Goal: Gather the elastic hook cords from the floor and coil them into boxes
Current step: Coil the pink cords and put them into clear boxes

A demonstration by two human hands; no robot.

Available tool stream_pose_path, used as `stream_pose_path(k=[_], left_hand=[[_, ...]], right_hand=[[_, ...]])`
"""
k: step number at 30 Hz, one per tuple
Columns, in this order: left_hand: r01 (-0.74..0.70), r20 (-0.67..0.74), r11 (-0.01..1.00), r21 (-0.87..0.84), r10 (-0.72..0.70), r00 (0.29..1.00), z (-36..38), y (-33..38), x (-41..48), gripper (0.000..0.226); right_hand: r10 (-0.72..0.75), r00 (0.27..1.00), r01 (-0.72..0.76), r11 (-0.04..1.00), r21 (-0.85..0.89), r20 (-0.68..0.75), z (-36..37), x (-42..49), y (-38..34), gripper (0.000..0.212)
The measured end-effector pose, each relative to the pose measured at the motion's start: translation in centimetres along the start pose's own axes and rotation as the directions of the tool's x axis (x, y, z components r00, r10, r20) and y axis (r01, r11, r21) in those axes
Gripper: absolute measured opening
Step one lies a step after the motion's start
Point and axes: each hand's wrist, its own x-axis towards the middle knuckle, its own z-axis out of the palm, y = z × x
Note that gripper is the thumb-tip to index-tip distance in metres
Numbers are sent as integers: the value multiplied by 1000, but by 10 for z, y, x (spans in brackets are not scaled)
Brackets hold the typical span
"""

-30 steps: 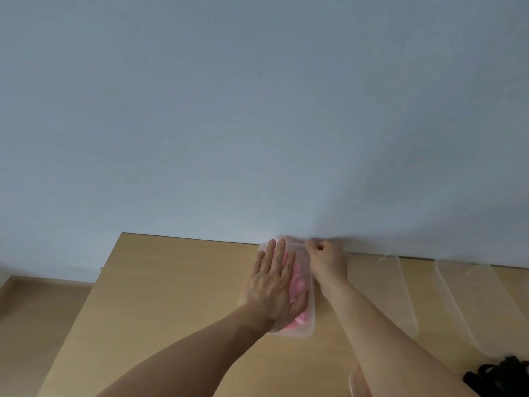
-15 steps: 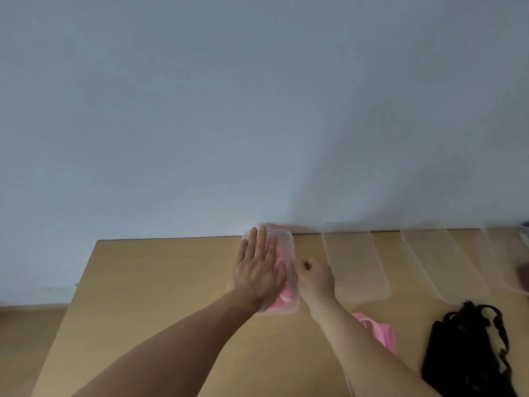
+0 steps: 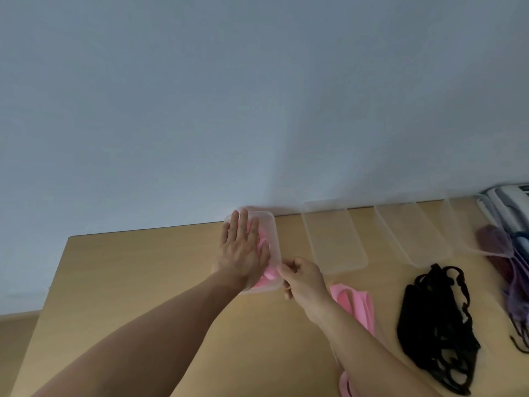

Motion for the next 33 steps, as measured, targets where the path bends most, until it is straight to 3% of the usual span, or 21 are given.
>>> stream_pose_path(k=[6,13,22,29,33], left_hand=[[11,-9,1000,8,-11,1000,4,-3,2,66],[-46,-21,986,-157,43,999,-3,-11,5,73],[-80,77,995,59,75,994,3,-6,-25,74],[-60,133,991,119,44,990,3,-4,-22,71],[-22,221,995,99,0,975,-9,1,-23,66]], right_hand=[[-40,999,40,999,32,-13,1,-12,7,21],[-67,997,70,996,51,-50,5,-6,8,7],[-58,998,56,992,111,15,6,6,11,16],[-81,995,79,996,35,63,1,17,13,12],[-56,987,81,982,-169,148,-7,12,3,20]])
